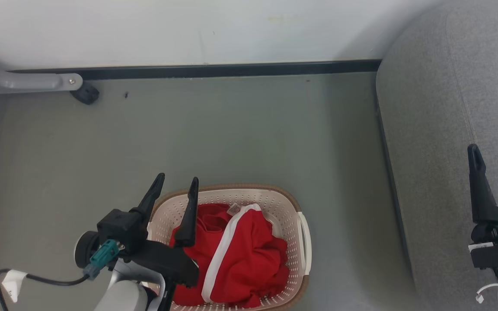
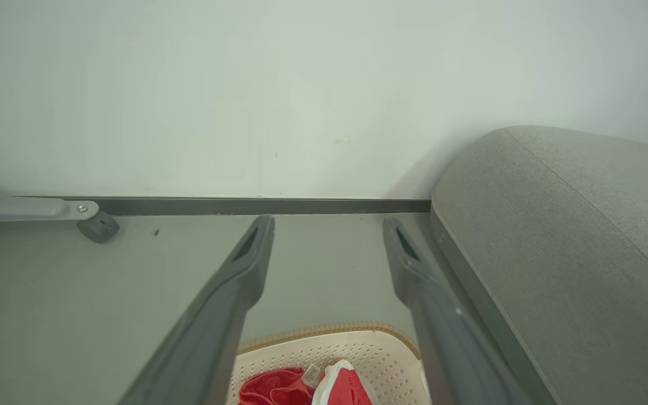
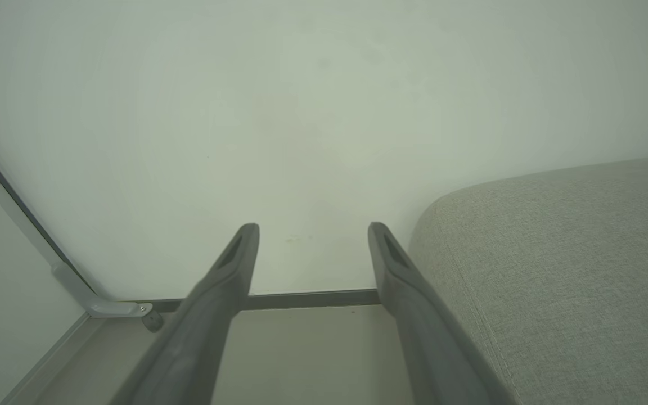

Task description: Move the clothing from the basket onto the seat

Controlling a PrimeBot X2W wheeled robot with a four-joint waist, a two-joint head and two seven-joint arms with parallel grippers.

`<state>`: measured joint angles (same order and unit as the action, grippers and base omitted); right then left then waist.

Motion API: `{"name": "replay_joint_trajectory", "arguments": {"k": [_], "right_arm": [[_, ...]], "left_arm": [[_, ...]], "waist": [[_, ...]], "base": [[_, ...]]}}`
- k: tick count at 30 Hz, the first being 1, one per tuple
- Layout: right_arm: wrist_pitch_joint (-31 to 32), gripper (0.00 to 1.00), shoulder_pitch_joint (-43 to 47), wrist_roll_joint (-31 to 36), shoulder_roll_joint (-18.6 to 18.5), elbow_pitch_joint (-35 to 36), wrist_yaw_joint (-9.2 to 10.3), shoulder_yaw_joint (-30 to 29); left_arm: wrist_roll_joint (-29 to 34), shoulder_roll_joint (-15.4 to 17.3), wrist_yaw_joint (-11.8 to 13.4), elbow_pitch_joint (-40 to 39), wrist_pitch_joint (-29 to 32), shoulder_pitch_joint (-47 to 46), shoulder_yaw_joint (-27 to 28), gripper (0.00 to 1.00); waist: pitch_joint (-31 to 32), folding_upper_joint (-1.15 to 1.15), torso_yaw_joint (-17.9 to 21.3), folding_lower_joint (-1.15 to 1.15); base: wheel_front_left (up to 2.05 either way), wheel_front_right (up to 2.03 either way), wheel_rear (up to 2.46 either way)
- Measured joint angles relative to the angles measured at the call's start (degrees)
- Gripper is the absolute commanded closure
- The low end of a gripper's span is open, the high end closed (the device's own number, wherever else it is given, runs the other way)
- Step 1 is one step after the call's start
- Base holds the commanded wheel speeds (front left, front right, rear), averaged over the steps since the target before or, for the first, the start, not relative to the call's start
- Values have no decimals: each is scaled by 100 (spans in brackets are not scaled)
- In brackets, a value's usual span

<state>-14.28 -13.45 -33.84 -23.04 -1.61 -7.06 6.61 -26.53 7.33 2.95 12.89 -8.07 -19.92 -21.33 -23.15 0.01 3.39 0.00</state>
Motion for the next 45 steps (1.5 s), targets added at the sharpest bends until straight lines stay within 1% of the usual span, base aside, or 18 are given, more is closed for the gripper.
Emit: {"name": "replay_joint_trajectory", "arguments": {"k": [4, 11, 16, 23, 33, 34, 45], "right_arm": [[0, 0, -169, -2, -5, 23, 0, 0], [-1, 0, -370, -69, -12, 56, -1, -5], [-1, 0, -489, -204, -13, 143, -1, 22], [-2, 0, -677, -261, -75, 309, -1, 69], [-3, 0, -950, -349, -133, 488, -1, 120], [-3, 0, -976, -353, -135, 499, -1, 124], [-3, 0, -1073, -404, -167, 508, -1, 168]], "left_arm": [[3, -42, -49, 264, 86, -151, -68, 0], [-2, -125, -54, 764, 192, -359, -98, 0], [-4, -189, -148, 1055, 244, -481, -148, 0], [-71, -271, -191, 1457, 309, -762, -188, 0], [-71, -335, -209, 1991, 427, -1234, -268, 0], [-71, -336, -241, 2040, 443, -1289, -276, 0], [-70, -416, -244, 2696, 498, -1704, -420, 0]], "waist": [[-212, 0, 55, 0], [-551, 0, 153, 0], [-774, 0, 215, 0], [-1111, 0, 285, 0], [-1604, 0, 395, 0], [-1654, 0, 410, 0], [-2099, 0, 589, 0]], "base": [[0, 0, 0], [0, 0, 0], [0, 0, 0], [0, 0, 0], [0, 0, 0], [0, 0, 0], [0, 0, 0]]}}
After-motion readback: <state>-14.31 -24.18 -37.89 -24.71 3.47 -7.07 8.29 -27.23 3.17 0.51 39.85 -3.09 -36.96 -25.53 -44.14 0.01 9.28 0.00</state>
